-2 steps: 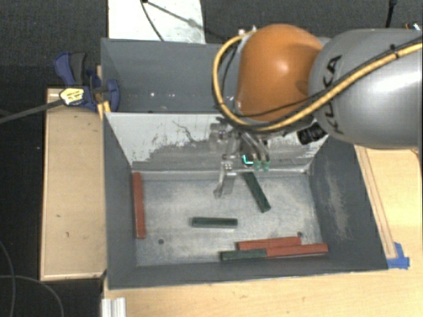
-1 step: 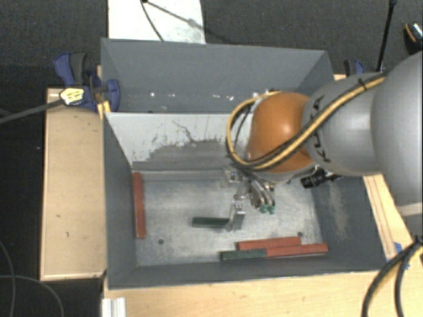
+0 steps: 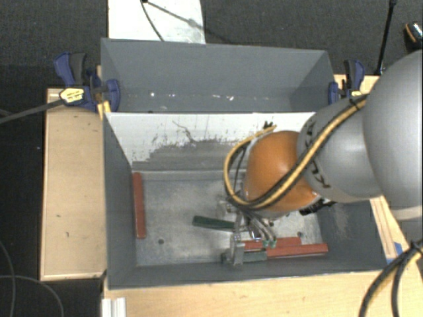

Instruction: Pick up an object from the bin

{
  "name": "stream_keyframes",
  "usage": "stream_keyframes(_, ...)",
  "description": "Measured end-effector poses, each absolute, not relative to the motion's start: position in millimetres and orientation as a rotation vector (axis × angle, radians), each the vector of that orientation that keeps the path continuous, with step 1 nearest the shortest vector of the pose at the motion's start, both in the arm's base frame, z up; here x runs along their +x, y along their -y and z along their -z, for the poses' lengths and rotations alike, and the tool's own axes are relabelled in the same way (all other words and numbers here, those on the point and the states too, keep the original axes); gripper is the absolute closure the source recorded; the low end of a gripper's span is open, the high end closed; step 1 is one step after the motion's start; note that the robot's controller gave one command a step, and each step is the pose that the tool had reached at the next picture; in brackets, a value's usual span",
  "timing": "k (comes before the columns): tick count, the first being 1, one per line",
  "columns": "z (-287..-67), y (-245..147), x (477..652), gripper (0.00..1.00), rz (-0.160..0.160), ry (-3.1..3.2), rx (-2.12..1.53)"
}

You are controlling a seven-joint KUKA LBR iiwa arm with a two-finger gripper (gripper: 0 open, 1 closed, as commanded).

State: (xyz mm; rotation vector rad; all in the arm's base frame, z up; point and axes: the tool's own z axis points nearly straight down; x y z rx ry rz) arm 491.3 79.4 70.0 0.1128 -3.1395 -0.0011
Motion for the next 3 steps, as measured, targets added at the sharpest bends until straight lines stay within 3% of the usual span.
stream_keyframes(1,-71.2,-79.3,493.4,1.0,0.002,3.144,0.101)
stream_keyframes(2,-195.3,-79.5,521.6,1.0,0.002,3.151,0.13)
stream_keyframes(3,-263.8,-74.5,514.8,1.0,0.0,3.085,0.631)
